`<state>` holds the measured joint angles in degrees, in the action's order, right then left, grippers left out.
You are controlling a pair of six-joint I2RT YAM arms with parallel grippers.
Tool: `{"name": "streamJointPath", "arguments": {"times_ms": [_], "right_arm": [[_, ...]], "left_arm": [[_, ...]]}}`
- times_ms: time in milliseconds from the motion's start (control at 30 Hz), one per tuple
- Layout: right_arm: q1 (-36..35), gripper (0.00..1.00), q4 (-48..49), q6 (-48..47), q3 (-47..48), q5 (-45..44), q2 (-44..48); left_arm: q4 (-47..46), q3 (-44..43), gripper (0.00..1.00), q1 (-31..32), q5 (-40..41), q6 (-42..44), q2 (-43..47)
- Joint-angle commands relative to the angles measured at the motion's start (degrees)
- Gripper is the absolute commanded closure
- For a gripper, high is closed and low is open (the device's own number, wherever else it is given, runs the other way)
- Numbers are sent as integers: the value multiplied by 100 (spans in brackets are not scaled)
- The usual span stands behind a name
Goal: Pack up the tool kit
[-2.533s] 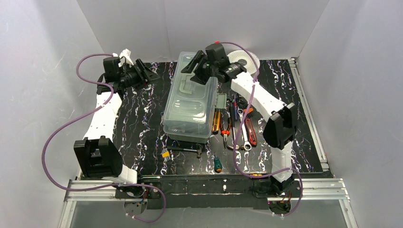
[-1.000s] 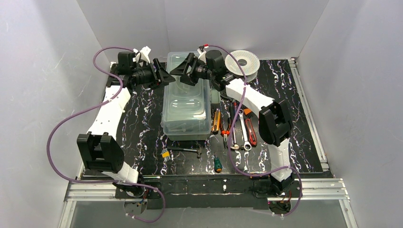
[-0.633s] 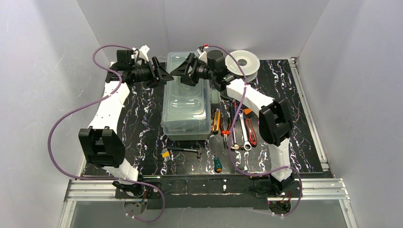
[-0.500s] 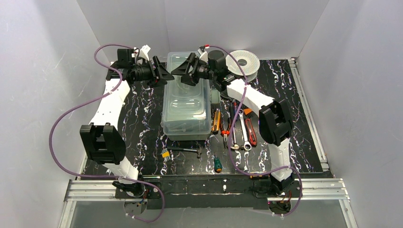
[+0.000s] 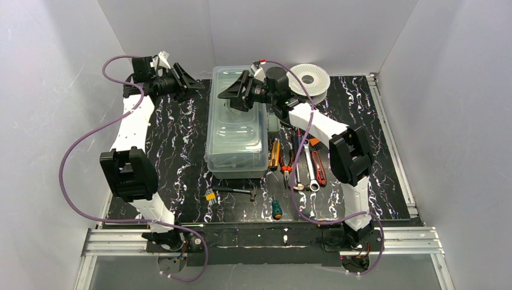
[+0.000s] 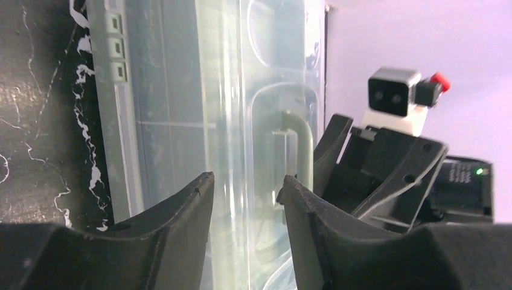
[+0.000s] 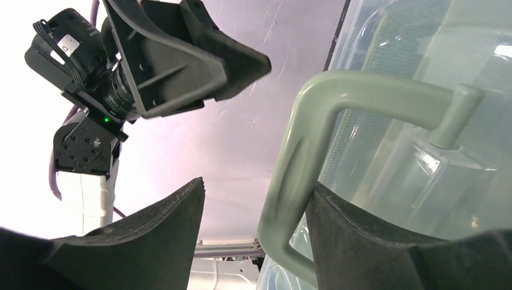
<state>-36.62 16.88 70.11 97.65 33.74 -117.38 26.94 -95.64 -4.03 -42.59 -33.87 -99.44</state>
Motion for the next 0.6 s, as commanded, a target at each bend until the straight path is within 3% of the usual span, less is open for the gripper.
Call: {"name": "streamJointPath", "arguments": {"times_ms": [0, 300, 567], "right_arm": [[-88, 32, 336, -108, 0, 383, 338], [-93, 33, -52, -617, 20, 276, 461], [-100, 33, -386, -967, 19, 238, 556]], "left_arm": [[-402, -43, 55, 7, -65, -420, 323], [-5, -600, 46, 729, 89, -418, -185], [1348, -1799, 46, 1034, 366, 286, -914]]}}
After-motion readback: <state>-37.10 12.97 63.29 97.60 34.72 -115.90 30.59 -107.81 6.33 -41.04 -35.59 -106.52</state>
